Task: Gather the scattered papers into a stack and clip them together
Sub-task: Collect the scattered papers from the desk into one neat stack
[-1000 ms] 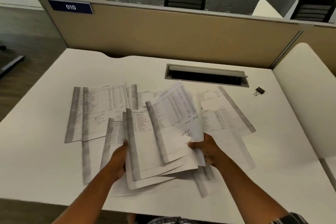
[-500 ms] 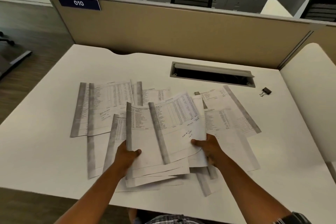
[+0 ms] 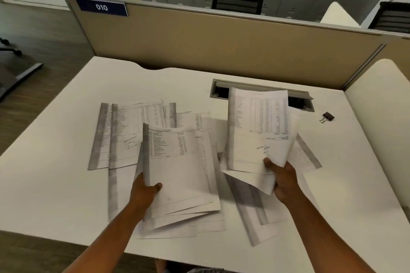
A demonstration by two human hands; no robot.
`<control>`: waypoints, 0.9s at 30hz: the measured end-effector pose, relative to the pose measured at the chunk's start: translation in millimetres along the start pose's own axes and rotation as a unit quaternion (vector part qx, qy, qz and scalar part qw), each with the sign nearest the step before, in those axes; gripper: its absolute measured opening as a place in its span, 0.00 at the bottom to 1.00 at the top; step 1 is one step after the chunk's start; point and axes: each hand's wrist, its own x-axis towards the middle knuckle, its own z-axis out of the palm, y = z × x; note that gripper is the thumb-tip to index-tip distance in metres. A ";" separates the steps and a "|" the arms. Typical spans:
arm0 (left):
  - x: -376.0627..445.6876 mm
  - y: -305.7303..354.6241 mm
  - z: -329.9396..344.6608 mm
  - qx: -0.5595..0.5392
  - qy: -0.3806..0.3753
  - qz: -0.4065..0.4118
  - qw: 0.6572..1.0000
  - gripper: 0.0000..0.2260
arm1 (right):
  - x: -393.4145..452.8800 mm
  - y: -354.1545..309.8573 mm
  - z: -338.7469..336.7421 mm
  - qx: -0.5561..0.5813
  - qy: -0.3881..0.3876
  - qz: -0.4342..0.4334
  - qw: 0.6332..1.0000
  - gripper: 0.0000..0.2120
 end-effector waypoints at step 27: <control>-13.9 9.0 22.2 -0.068 -0.095 0.014 0.993 0.27 | -40.3 59.7 85.1 -0.455 -0.145 -0.010 0.879 0.20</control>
